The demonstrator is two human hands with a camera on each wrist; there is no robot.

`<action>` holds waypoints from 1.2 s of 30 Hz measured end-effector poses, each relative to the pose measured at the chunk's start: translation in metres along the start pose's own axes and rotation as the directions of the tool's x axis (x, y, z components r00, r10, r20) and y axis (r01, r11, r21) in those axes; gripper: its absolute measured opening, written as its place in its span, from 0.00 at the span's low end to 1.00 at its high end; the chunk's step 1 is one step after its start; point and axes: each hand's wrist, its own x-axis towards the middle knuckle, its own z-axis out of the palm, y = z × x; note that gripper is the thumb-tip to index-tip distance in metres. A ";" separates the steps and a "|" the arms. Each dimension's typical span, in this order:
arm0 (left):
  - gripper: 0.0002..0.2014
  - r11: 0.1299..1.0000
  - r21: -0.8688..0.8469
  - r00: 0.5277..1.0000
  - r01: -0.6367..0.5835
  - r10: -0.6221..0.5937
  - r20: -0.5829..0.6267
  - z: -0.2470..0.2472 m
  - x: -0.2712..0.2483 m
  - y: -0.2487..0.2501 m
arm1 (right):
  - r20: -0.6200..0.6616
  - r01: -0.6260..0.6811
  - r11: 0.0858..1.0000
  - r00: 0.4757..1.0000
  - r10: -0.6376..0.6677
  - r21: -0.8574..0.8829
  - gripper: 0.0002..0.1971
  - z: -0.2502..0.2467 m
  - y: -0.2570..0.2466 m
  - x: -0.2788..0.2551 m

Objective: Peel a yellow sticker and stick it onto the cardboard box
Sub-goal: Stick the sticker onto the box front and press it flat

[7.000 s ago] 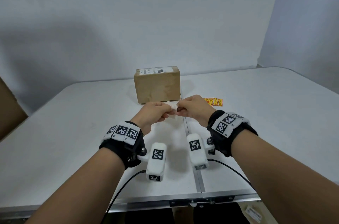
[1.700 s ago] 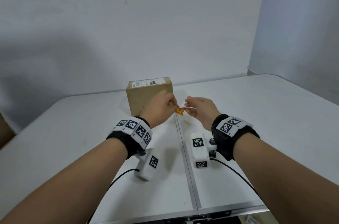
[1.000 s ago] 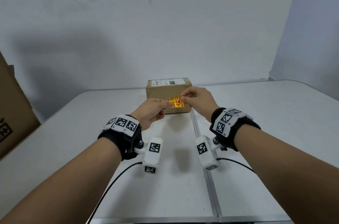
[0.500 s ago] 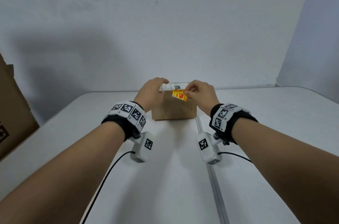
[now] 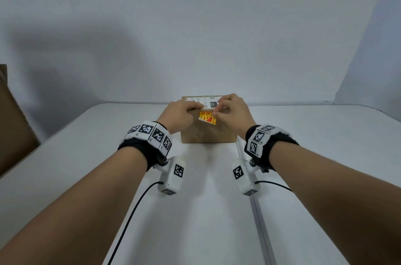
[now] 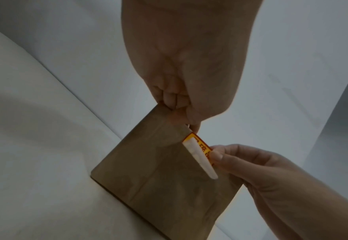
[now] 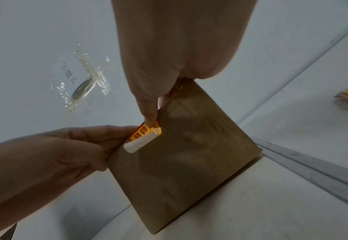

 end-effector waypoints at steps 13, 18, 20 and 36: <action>0.20 0.991 0.131 0.996 -0.020 0.031 -0.081 0.012 -0.003 -0.002 | 0.057 -0.001 1.000 0.998 0.000 0.014 0.04 -0.008 0.005 -0.003; 0.19 0.993 0.119 0.993 0.004 0.011 -0.118 0.017 -0.002 -0.003 | 0.025 -0.001 1.000 1.000 0.001 0.022 0.04 -0.003 0.007 -0.001; 0.18 0.992 0.127 0.991 0.011 0.006 -0.134 0.018 -0.001 -0.002 | 0.019 -0.003 1.000 1.000 0.002 0.015 0.05 -0.002 0.007 0.000; 0.14 0.975 0.217 0.967 0.046 0.011 -0.253 0.033 0.000 0.001 | -0.005 0.008 1.000 1.000 -0.008 -0.015 0.04 0.003 0.007 -0.002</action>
